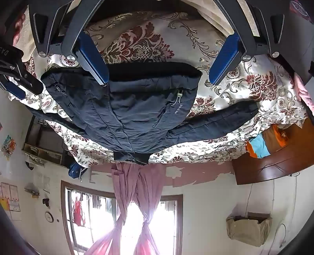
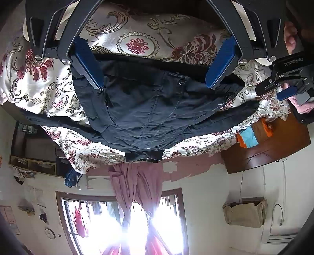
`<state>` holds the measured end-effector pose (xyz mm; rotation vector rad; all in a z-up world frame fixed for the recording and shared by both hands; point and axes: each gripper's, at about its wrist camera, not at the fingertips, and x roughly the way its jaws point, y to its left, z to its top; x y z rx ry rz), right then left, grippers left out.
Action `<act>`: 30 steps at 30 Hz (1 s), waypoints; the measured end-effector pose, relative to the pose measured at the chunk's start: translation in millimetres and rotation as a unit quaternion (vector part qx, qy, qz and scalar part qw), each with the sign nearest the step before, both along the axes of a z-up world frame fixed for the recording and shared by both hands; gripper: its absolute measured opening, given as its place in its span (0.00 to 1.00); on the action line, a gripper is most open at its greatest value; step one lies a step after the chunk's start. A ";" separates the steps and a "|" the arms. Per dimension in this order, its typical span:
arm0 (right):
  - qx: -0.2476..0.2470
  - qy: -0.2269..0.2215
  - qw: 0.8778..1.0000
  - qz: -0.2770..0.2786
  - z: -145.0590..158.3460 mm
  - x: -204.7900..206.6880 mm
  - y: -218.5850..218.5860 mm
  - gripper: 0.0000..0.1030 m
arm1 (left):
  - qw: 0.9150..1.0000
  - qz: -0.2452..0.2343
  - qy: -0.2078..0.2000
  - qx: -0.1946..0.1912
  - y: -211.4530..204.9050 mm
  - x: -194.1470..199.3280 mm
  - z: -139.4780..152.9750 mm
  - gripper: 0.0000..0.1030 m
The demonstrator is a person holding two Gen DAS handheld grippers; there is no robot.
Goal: Fold large clothes
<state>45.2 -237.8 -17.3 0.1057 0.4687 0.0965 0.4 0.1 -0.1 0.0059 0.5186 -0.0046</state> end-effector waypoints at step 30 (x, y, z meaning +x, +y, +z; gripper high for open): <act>0.003 0.002 1.000 -0.001 -3.8 2.1 -1.3 0.99 | 1.000 0.003 -0.008 0.005 4.2 -0.5 1.9 1.00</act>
